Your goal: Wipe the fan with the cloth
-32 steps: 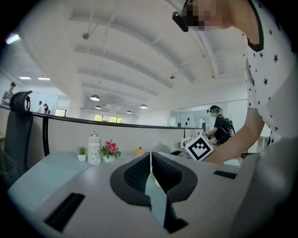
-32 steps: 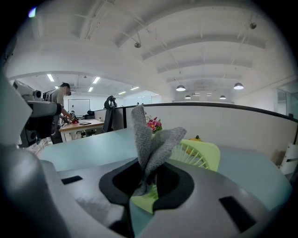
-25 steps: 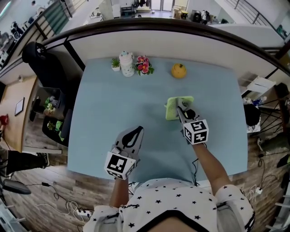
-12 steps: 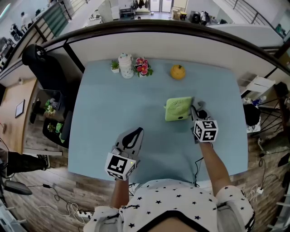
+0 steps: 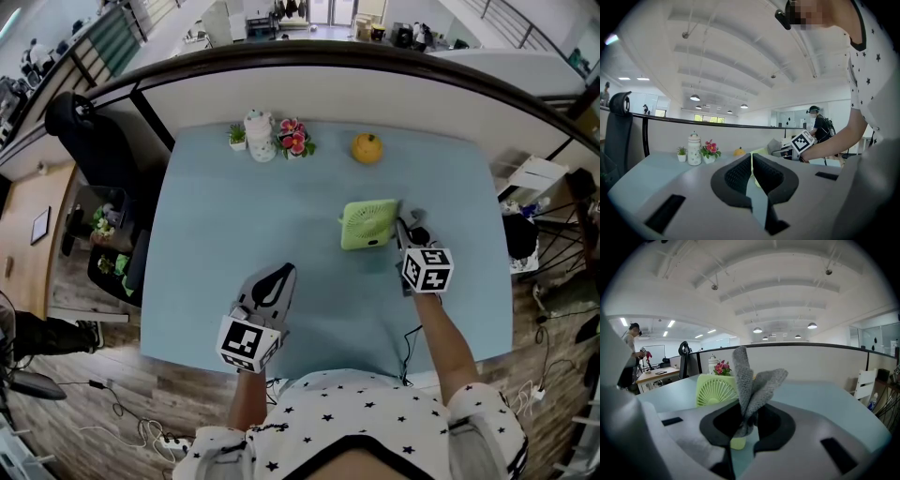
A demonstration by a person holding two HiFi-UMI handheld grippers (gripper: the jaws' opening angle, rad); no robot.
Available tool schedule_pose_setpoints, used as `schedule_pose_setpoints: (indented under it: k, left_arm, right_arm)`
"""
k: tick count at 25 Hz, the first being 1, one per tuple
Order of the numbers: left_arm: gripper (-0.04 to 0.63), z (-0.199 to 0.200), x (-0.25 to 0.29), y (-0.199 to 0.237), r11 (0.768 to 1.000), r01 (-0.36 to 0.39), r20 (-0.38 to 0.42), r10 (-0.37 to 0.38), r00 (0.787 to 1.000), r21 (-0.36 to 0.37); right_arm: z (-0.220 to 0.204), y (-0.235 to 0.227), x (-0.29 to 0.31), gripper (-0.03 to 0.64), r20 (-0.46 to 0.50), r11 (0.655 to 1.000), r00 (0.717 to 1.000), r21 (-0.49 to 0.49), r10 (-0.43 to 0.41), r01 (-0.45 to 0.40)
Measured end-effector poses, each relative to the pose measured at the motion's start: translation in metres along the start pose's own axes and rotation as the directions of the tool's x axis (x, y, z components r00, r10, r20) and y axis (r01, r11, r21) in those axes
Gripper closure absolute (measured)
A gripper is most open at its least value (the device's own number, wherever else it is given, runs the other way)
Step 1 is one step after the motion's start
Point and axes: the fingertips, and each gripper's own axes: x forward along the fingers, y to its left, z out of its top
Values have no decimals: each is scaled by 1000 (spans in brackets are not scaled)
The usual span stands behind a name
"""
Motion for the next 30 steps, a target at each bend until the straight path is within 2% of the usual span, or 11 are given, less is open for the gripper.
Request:
schedule_pose_setpoints:
  k: [3, 8, 12, 15, 23, 30]
  left_arm:
    - [561, 1, 0, -1, 1000, 1, 2, -1, 1000, 1]
    - [561, 1, 3, -4, 1000, 15, 0, -15, 1000, 4]
    - [561, 0, 1, -1, 1000, 7, -4, -7, 1000, 2]
    - [561, -1, -2, 2, 1000, -4, -7, 4, 1000, -3]
    - [561, -2, -3, 4, 1000, -13, -12, 13, 1000, -6]
    - [561, -2, 1, 2, 1000, -4, -13, 4, 1000, -2]
  right_arm:
    - [13, 15, -6, 555, 38, 999, 999, -9, 39, -38]
    - [21, 67, -4, 555, 58, 984, 985, -89, 160, -154]
    - [11, 110, 3, 555, 14, 957, 966, -147, 257, -252]
    - [-3, 132, 11, 555, -30, 936, 954, -183, 299, -299]
    - [-25, 143, 24, 555, -102, 924, 947, -210, 303, -319]
    - [-22, 111, 24, 555, -93, 945, 966, -203, 240, -255]
